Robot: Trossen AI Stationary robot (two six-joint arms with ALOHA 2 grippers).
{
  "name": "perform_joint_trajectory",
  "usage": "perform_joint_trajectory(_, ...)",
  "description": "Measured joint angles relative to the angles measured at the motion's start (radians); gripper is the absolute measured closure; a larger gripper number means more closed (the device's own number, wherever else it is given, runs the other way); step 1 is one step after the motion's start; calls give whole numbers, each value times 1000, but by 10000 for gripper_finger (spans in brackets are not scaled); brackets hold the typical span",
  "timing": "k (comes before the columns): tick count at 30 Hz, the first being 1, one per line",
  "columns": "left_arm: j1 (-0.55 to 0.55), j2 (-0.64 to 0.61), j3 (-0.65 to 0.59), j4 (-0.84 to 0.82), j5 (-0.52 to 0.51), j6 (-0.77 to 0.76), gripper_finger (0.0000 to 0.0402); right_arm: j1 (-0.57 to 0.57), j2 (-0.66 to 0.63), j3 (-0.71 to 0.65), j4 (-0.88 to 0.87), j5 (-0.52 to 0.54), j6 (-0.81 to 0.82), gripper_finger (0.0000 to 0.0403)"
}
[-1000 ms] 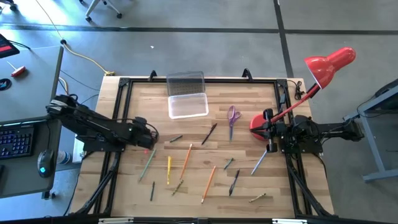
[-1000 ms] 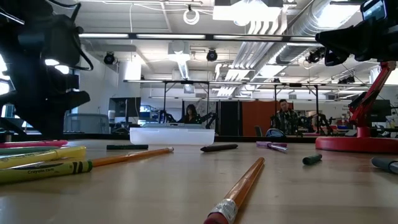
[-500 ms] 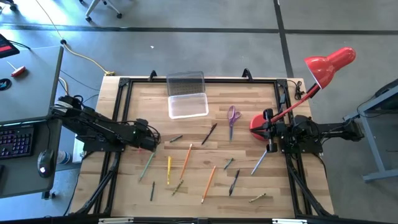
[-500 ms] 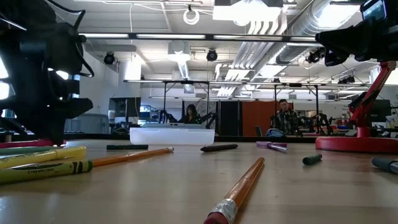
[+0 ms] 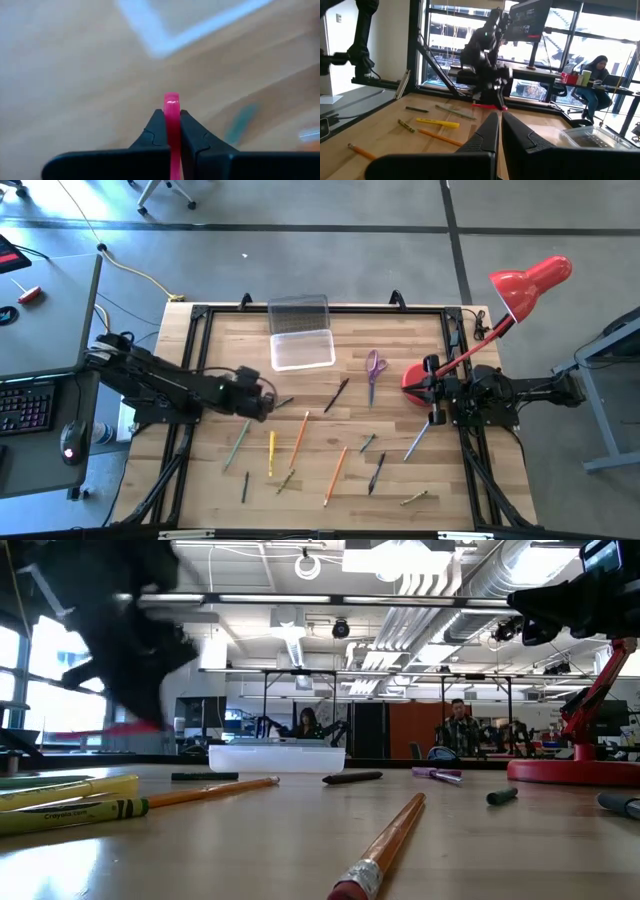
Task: Pick & place school supplies into a supply box
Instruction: Put the pink pen into the supplies box
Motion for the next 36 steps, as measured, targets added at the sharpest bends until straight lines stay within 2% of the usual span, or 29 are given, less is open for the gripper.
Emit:
perform_joint_trajectory(4, 72, -1, 150, -4, -41, 232, 367, 0, 0, 0, 4, 0, 0, 402)
perform_joint_trajectory(7, 155, -2, 226, 101, -32, 452, 367, 0, 0, 0, 4, 0, 0, 402)
perform_joint_trajectory(11, 282, 10, 246, 327, 94, 733, 367, 0, 0, 0, 8, 0, 0, 402)
perform_joint_trajectory(15, 410, 81, 247, 493, 270, 928, 367, 0, 0, 0, 9, 0, 1, 402)
perform_joint_trajectory(19, 521, 195, 247, 613, 382, 1050, 366, 0, 0, 0, 8, -1, 2, 402)
perform_joint_trajectory(26, 667, 370, 246, 752, 481, 1205, 352, 0, 0, 0, 8, -1, 7, 402)
perform_joint_trajectory(30, 709, 434, 246, 767, 542, 1313, 351, 0, 0, 0, 8, 3, 3, 402)
perform_joint_trajectory(36, 718, 494, 246, 784, 591, 1330, 344, 0, 0, 0, 8, 50, 3, 402)
